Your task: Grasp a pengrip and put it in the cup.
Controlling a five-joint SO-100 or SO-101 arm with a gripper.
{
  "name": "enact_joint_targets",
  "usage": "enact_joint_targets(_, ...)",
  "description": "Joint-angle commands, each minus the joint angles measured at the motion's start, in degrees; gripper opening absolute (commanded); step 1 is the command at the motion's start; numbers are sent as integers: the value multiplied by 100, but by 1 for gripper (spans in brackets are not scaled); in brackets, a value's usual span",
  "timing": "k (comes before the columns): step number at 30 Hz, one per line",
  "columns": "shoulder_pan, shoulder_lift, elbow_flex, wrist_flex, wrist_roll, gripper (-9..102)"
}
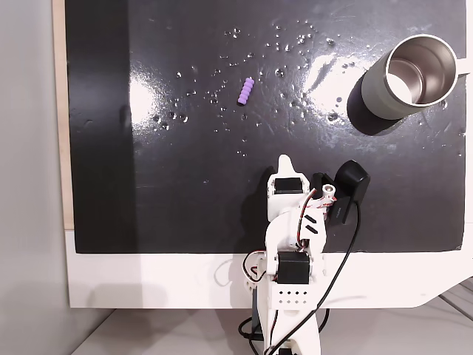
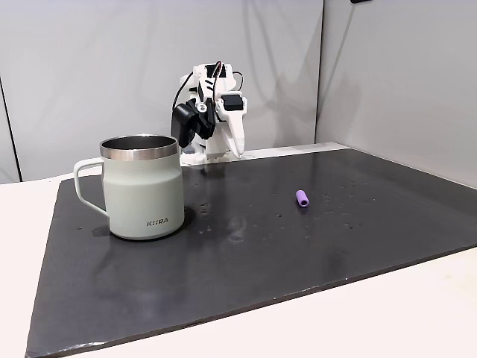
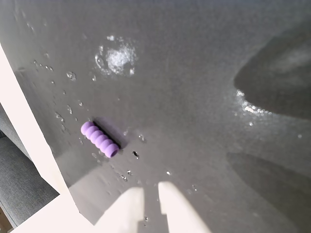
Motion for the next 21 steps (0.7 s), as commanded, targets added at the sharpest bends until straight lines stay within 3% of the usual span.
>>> enact_joint_targets(1,-62,70,132,-615,-9,0)
enact_joint_targets(21,-70,70,-18,-571,-141,0)
